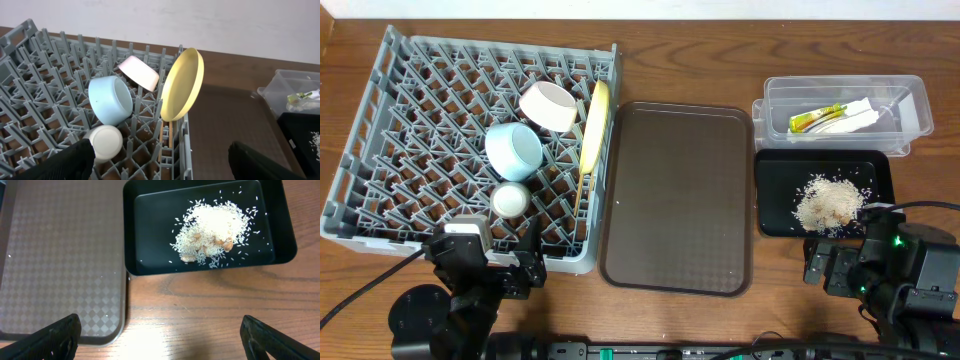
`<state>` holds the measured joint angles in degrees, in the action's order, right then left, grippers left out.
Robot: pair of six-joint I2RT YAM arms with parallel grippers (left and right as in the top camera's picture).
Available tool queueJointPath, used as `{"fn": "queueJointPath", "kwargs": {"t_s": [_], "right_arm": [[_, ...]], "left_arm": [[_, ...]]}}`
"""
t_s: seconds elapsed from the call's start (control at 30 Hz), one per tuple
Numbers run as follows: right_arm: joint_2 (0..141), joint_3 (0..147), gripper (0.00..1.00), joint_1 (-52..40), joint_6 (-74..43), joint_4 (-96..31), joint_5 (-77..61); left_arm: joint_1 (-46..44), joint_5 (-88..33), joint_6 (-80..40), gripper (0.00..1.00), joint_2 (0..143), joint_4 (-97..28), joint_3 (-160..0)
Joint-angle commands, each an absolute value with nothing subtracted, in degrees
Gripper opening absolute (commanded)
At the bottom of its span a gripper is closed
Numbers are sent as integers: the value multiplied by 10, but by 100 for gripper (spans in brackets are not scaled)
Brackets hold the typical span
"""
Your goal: Sort waste into correct bins and load items into the dishwasher
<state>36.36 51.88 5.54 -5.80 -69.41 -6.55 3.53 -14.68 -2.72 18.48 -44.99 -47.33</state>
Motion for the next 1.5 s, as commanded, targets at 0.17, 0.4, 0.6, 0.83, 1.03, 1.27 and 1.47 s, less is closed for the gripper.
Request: {"fn": "queueJointPath", "kwargs": {"t_s": [0.17, 0.4, 0.6, 0.83, 1.03, 1.27, 1.47], "right_arm": [[317, 488, 99, 54, -35, -629, -45], [159, 296, 99, 40, -36, -334, -79], [48, 142, 99, 20, -36, -114, -83], [3, 17, 99, 22, -36, 15, -80], [5, 3, 99, 23, -38, -34, -93], [5, 3, 99, 23, -38, -34, -93], [5, 3, 99, 23, -38, -34, -93]], "left_arm": [[34, -150, -18, 89, 183, -449, -468], [34, -150, -18, 89, 183, -449, -468], [34, -150, -18, 89, 183, -449, -468], [34, -150, -18, 89, 183, -449, -468], [34, -150, -18, 89, 183, -449, -468], [34, -150, -18, 89, 183, -449, -468], [34, -150, -18, 89, 183, -449, -468]]}}
